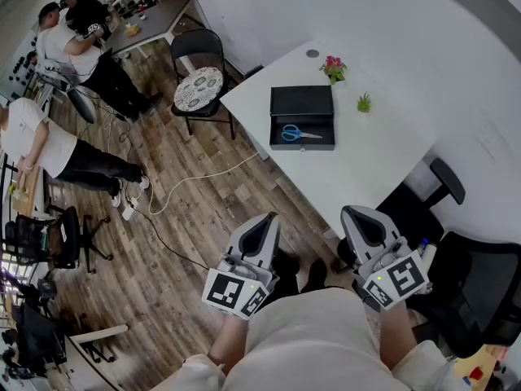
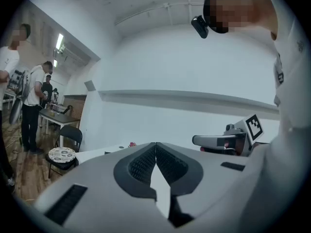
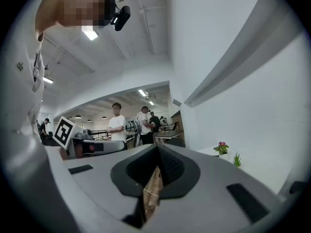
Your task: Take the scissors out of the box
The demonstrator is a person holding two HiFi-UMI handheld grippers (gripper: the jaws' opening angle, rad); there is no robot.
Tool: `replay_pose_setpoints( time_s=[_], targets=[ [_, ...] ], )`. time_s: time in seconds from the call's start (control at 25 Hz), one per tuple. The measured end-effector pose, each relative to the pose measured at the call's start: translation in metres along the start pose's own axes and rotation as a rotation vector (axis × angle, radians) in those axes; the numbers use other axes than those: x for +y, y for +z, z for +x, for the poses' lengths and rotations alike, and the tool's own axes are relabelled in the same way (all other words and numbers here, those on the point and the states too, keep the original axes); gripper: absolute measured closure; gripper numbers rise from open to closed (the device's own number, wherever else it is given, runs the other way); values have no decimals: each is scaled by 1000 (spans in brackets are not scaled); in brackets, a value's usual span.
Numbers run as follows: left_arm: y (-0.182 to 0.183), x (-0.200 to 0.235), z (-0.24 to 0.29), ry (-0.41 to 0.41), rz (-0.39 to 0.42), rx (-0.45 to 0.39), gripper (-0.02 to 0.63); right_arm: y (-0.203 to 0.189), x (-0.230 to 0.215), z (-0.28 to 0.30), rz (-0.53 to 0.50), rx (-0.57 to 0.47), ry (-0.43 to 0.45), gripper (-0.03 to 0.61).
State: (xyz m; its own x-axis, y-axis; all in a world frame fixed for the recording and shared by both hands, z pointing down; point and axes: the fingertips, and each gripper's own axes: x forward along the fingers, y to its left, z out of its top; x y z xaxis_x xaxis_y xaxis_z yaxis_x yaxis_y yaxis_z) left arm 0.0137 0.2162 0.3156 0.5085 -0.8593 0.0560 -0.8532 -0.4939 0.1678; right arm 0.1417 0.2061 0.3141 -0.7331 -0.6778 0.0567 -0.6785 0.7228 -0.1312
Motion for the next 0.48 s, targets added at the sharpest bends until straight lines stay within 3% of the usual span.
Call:
replay_pose_setpoints(
  time_s=[0.48],
  targets=[
    [-3, -8, -2, 10, 16, 15, 594, 1, 1, -7, -27, -8, 7, 577]
  ],
)
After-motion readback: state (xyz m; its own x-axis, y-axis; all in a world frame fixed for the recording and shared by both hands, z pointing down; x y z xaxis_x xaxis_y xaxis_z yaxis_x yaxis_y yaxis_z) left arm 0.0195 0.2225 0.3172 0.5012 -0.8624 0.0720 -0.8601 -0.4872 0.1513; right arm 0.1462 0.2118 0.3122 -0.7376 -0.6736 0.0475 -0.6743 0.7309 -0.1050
